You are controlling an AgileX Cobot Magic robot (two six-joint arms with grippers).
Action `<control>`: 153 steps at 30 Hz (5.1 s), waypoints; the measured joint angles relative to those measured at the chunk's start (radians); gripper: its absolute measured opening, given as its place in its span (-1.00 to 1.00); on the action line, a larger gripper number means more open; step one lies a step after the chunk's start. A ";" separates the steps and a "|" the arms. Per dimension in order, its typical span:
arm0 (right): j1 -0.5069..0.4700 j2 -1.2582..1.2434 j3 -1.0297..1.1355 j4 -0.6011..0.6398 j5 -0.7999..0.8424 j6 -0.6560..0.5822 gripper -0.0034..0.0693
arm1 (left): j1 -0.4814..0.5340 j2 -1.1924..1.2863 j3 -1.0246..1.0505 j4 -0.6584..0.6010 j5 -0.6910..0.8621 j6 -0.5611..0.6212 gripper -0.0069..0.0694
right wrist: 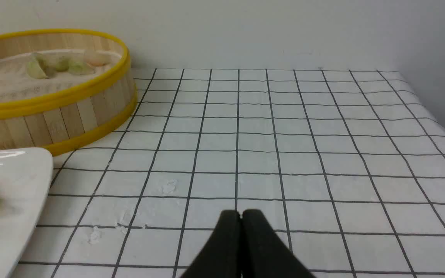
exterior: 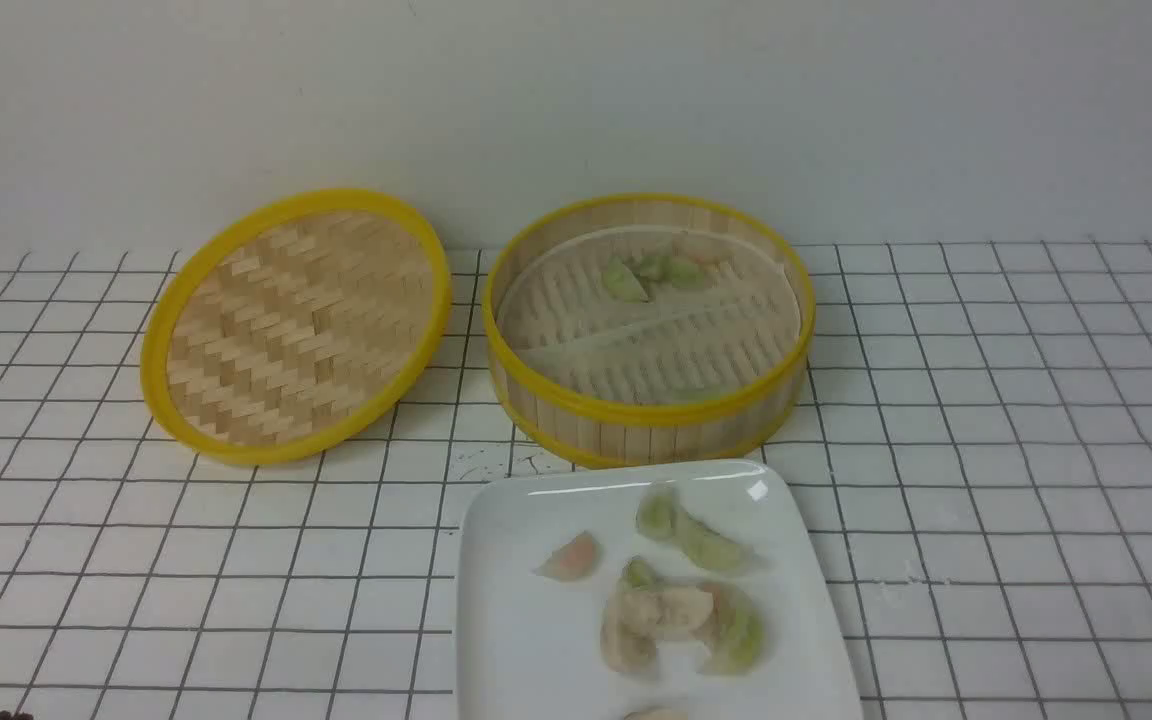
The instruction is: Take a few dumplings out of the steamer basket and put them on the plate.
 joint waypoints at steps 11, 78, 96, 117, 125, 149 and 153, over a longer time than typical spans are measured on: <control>0.000 0.000 0.000 0.000 0.000 0.000 -0.95 | 0.000 0.000 0.000 0.000 0.000 0.000 -0.83; 0.036 1.414 -1.507 0.371 0.838 -0.245 -0.94 | 0.000 1.062 -0.949 -0.401 0.630 0.044 -0.83; 0.299 2.279 -2.336 0.222 0.867 -0.181 -0.66 | -0.006 1.051 -0.980 -0.398 0.726 0.070 -0.83; 0.355 2.736 -2.679 0.088 0.683 -0.203 0.29 | -0.006 0.921 -0.980 -0.396 0.759 0.059 -0.83; 0.367 2.740 -2.691 0.066 0.689 -0.201 -0.59 | -0.006 0.919 -0.980 -0.395 0.759 0.059 -0.83; 0.368 2.085 -2.080 0.184 0.866 -0.142 -0.58 | -0.026 1.273 -1.261 -0.357 0.769 0.051 -0.83; 0.372 1.788 -1.638 0.251 0.863 -0.186 -0.58 | -0.147 1.513 -1.489 -0.287 0.725 0.040 -0.83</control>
